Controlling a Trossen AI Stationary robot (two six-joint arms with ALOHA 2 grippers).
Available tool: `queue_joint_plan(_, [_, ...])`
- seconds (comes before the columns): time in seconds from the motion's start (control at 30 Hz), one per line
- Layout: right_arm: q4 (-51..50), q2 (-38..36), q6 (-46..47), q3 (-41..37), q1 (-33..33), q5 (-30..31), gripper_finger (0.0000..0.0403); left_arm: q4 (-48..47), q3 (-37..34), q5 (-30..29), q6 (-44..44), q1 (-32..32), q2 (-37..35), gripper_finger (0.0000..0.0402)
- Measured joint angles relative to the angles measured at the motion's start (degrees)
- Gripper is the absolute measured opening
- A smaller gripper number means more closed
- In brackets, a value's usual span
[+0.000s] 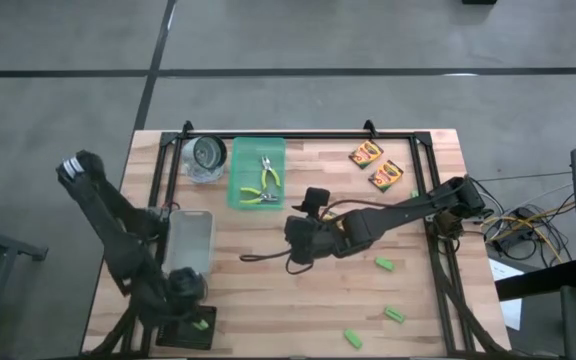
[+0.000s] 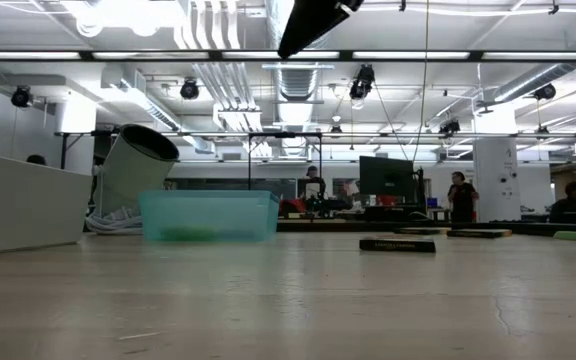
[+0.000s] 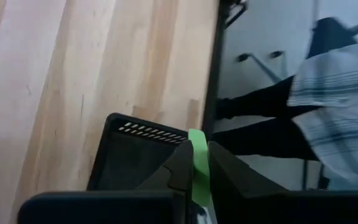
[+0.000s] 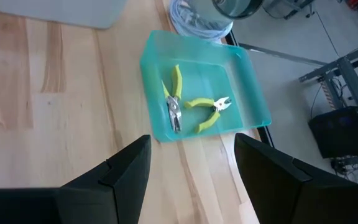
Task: Pick & Place School Supplies
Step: Put the green eraser into the black bin
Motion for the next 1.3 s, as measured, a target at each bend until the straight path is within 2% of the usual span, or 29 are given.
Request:
queue_joint_plan(0.17, [0.1,0.0,0.0,-1.2,0.0,0.0,0.0226,1.1,0.0,2.2,-1.6,0.0,5.8,0.0035])
queue_joint_plan(0.43, [0.1,0.0,0.0,-1.3,0.0,0.0,0.0226,1.2,0.0,11.8,-1.5,0.0,11.2,0.0035])
queue_joint_plan(0.73, [0.2,0.0,0.0,-1.3,0.0,0.0,0.0226,1.2,0.0,11.8,-0.4,0.0,13.4,0.0047])
queue_joint_plan(0.93, [0.4,0.0,0.0,-1.4,0.0,0.0,0.0226,1.0,-0.1,11.7,3.9,0.0,14.5,0.0053])
queue_joint_plan(1.3, [0.5,0.0,1.9,-1.4,0.0,0.0,0.0226,-1.5,-0.1,11.3,3.4,0.2,14.5,0.0055])
